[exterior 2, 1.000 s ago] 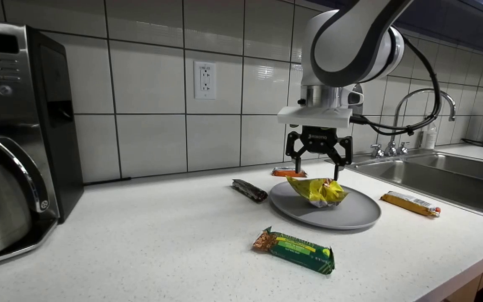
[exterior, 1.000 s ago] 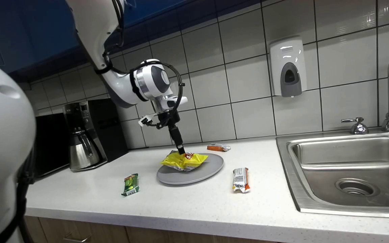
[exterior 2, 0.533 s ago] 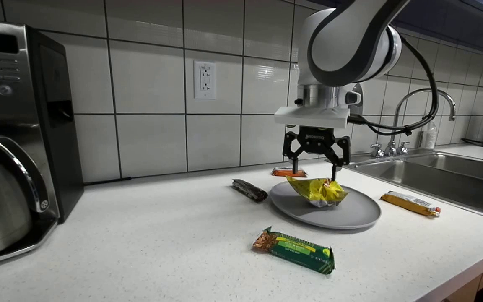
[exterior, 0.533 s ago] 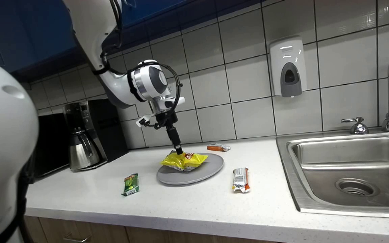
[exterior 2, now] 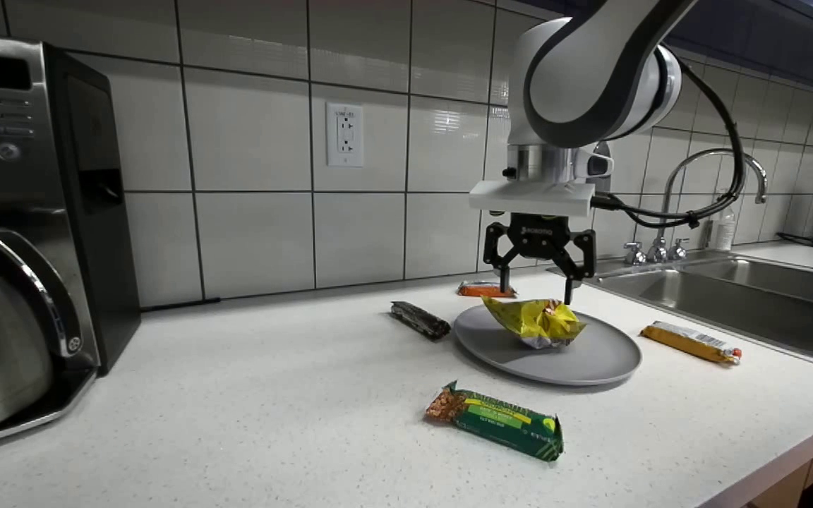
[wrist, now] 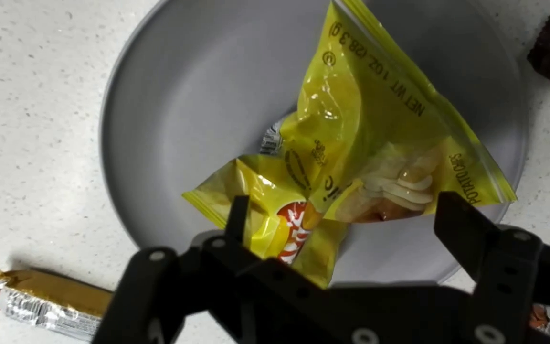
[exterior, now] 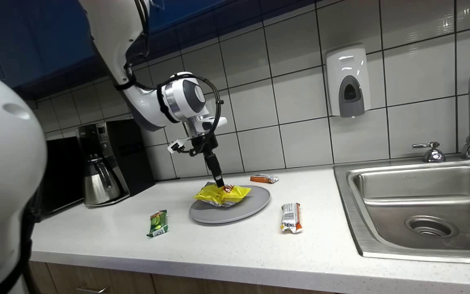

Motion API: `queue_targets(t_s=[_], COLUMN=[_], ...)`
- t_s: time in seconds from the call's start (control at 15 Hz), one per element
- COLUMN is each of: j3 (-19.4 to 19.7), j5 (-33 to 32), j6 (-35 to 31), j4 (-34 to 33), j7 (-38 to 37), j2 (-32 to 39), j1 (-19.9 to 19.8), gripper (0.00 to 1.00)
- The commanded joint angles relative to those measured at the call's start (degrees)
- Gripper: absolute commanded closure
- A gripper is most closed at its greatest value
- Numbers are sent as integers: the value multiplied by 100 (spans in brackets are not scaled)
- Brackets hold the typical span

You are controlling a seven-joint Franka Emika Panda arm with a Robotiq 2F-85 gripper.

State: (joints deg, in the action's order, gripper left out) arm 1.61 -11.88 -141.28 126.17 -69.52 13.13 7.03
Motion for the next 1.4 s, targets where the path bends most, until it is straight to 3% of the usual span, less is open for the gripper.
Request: queue_targets(t_s=[0.0,0.6,1.33], j3=[72,106,160], j5=[-159,-189,-220], j6=[115,130,267], j4=[83,130,71], j7=[-122,-143,-162], j2=[-136,-181,-349], j1=[70,73,17], gripper=[31,99,100])
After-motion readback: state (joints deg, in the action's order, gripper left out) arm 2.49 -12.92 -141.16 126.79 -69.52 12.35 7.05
